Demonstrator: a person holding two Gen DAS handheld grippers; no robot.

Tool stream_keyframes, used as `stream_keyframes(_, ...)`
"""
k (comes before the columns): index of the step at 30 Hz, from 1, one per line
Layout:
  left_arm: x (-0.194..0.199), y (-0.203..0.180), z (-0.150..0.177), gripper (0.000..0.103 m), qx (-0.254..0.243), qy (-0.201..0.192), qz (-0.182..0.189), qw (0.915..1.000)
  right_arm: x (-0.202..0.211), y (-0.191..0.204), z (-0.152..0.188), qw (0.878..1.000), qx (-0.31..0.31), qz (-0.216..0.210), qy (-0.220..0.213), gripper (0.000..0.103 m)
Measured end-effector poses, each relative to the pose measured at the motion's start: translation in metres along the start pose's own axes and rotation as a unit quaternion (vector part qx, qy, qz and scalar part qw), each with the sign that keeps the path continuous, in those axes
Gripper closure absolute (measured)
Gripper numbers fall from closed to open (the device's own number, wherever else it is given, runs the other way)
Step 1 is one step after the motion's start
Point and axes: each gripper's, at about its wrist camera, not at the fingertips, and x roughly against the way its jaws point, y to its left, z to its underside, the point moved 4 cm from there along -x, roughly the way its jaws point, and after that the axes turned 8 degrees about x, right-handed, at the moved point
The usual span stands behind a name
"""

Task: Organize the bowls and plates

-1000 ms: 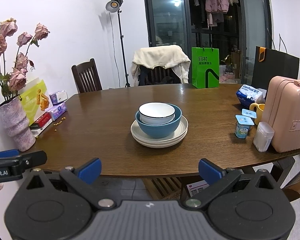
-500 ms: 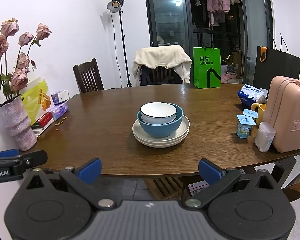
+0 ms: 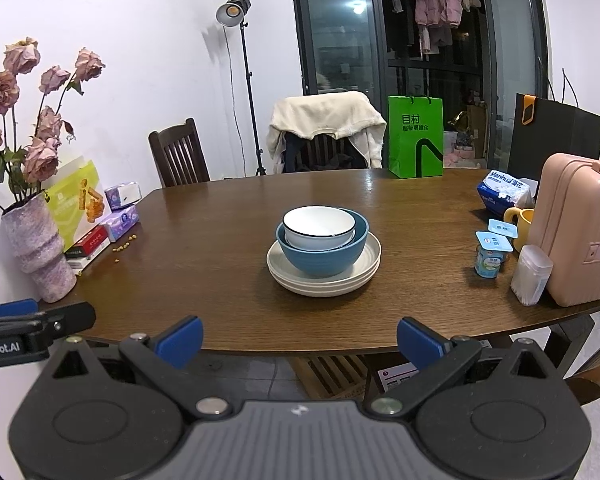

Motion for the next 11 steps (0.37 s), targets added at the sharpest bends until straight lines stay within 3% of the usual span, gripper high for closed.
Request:
stream_keyframes(4, 0.0002, -0.0016, 0.0, 0.0, -0.009, -0.012, -0.016, 0.9998, -0.0001, 0.0002, 0.0001, 1.0, 0.0, 0.0, 0.0, 0.0)
stream_keyframes(11, -0.0042, -0.0029, -0.0021, 0.0, -0.01, -0.003, -0.004, 0.9999, -0.0055, -0.0018, -0.0017, 1.0, -0.003, -0.006, 0.002, 0.0)
